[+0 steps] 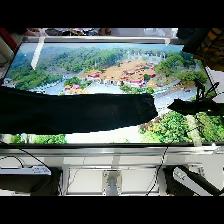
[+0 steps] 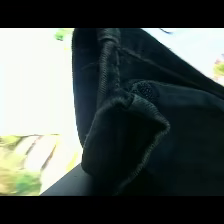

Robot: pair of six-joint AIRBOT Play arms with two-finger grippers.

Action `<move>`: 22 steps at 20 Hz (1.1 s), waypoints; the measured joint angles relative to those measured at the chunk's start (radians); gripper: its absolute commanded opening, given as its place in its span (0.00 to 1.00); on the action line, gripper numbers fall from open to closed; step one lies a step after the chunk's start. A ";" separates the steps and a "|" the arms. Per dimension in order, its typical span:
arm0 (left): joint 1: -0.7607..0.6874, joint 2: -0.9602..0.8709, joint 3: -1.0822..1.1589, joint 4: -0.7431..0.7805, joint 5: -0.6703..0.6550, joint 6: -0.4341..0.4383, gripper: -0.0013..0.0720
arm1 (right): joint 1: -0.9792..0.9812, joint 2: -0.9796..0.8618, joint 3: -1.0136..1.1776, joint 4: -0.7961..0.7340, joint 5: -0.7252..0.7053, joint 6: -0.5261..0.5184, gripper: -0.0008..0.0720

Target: Fold the clothes and pants, and hang the long-sleeved shirts on hangers.

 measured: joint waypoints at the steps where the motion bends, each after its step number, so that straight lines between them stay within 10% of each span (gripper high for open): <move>1: -0.031 0.005 0.009 -0.039 -0.034 -0.021 0.07 | 0.000 0.000 0.000 -0.001 -0.002 -0.005 0.47; 22: -0.865 -0.107 0.031 -0.167 -0.061 -0.459 0.10 | 0.000 0.000 0.000 -0.006 -0.055 -0.124 0.47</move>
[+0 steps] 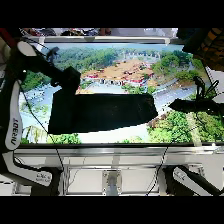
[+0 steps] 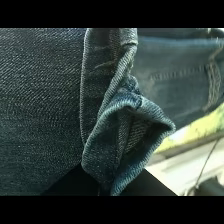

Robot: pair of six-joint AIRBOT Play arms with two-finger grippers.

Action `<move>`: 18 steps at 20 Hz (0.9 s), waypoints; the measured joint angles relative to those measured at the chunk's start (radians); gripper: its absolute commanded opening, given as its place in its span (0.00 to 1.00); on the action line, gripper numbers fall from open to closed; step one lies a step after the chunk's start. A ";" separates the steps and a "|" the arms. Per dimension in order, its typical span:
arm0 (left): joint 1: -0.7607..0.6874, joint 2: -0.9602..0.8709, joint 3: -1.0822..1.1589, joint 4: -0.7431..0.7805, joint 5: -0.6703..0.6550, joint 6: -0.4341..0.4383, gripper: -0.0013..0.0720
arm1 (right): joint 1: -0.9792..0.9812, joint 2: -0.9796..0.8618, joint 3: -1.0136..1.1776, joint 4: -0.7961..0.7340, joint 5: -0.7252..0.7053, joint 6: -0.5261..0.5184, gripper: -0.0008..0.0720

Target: Fold the clothes and pants, and hang the long-sleeved shirts on hangers.

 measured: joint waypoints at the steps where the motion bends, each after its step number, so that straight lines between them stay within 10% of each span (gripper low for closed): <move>1: -0.028 -0.021 0.000 0.000 0.001 -0.006 0.33 | 0.000 0.000 0.000 0.000 0.000 -0.001 0.47; 3: -0.074 -0.055 0.000 -0.003 0.002 -0.018 0.94 | 0.000 0.000 0.000 0.000 0.000 -0.003 0.47; 15: -0.026 -0.054 0.000 0.063 -0.011 0.051 0.79 | 0.000 0.000 0.000 -0.016 0.003 -0.005 0.46; 18: 0.011 -0.032 -0.008 0.221 -0.041 0.079 0.79 | 0.014 0.000 0.000 0.012 0.020 -0.005 0.25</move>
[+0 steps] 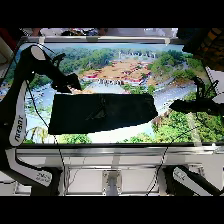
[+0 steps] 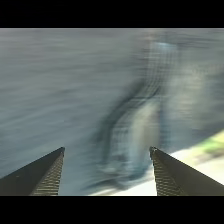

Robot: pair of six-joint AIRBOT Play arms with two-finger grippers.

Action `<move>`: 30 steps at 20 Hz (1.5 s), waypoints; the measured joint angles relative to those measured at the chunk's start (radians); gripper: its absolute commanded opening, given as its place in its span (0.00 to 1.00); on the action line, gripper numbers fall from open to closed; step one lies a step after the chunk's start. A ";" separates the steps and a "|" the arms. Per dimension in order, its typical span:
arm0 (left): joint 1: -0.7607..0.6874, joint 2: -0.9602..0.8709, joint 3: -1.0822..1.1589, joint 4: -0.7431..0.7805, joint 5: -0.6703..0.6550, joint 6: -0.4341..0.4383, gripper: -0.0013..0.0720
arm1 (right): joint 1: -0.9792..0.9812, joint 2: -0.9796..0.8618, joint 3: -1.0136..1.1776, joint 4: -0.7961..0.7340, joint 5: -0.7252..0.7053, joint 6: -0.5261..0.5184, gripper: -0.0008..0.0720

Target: Fold the clothes and pants, and hang the long-sleeved shirts on hangers.

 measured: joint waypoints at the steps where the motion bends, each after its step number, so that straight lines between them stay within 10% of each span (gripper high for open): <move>1: 0.013 0.005 -0.009 0.061 -0.018 0.006 0.79 | 0.018 0.000 0.000 0.015 0.010 0.000 0.23; 3: 0.049 0.013 -0.038 0.173 -0.045 0.022 0.79 | 0.085 0.000 0.000 0.037 0.024 -0.002 0.05; 15: 0.356 0.065 -0.311 0.130 0.006 0.153 0.79 | 0.876 -0.356 0.316 -0.107 -0.212 0.234 0.04; 30: 0.447 0.075 -0.415 0.067 0.112 0.288 0.79 | 1.168 -0.955 1.060 -0.235 -0.037 0.303 0.04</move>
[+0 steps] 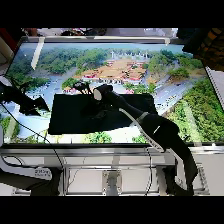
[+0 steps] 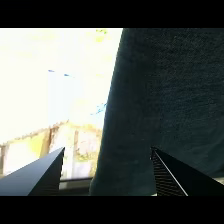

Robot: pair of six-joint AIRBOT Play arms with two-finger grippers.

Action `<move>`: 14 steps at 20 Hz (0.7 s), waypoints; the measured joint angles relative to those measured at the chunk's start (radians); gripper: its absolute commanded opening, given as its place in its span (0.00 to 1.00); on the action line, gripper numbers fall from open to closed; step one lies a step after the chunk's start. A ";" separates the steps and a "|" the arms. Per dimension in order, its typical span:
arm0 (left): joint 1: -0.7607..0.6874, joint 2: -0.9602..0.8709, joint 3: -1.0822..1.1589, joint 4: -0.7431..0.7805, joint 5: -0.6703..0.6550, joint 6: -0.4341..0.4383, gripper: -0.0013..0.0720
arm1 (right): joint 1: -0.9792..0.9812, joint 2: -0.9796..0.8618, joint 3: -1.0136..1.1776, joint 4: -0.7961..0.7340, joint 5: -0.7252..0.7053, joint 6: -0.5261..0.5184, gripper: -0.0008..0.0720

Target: Fold the clothes and pants, and hang the long-sleeved shirts on hangers.

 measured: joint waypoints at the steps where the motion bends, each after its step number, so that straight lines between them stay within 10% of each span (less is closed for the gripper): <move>1: 0.000 0.000 -0.002 -0.010 0.004 0.003 0.79 | 0.008 -0.016 0.013 -0.001 0.019 -0.002 0.03; 14: 0.000 -0.002 -0.008 -0.034 0.042 0.033 0.79 | 0.031 -0.010 0.045 -0.173 0.403 -0.013 0.04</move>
